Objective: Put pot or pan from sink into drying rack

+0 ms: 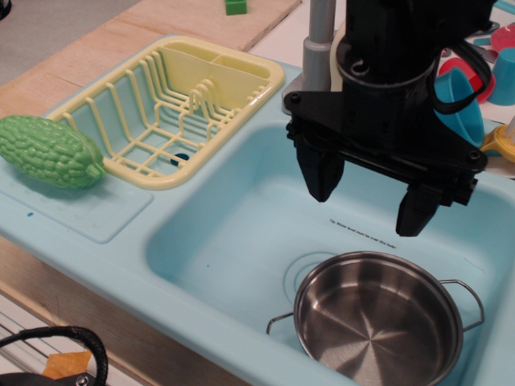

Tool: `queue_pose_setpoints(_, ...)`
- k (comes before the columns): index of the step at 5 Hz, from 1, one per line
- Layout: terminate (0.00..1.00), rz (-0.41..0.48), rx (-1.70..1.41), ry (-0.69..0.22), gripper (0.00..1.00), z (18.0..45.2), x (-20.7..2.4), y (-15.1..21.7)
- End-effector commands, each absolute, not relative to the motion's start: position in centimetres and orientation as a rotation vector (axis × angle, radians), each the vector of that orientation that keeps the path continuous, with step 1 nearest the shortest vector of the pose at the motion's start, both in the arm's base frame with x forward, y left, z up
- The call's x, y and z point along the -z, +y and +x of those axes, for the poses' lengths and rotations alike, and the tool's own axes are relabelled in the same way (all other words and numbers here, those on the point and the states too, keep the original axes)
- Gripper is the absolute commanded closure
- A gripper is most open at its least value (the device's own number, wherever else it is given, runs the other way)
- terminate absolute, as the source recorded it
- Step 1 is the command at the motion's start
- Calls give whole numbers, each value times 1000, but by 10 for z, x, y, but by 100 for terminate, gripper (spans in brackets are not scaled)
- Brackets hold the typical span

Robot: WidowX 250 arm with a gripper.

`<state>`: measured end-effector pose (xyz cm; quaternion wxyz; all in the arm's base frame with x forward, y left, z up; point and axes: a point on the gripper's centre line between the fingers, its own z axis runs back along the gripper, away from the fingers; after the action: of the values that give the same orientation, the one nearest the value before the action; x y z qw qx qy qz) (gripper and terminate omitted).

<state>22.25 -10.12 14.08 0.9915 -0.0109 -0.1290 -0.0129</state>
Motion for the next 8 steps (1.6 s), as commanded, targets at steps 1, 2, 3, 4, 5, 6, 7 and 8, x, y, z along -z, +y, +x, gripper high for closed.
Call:
queue_pose_setpoints(1, 0, -22, 26, -259, 0, 222, -141, -101)
queue_pose_setpoints(2, 0, -15, 235, -184, 0, 224, -140, -103)
queue_pose_setpoints(3, 0, -56, 372, -151, 0, 222, -134, -104)
queue_pose_setpoints(4, 0, -82, 394, -141, 0, 218, -121, -101)
queue_pose_setpoints(5, 0, -116, 388, -129, 0, 216, -104, -100)
queue_pose_setpoints(6, 0, -117, 353, -98, 0, 218, -90, -96)
queue_pose_setpoints(7, 0, -148, 335, -87, 0, 217, -73, -95)
queue_pose_setpoints(8, 0, -152, 311, -94, 100, 215, -64, -96)
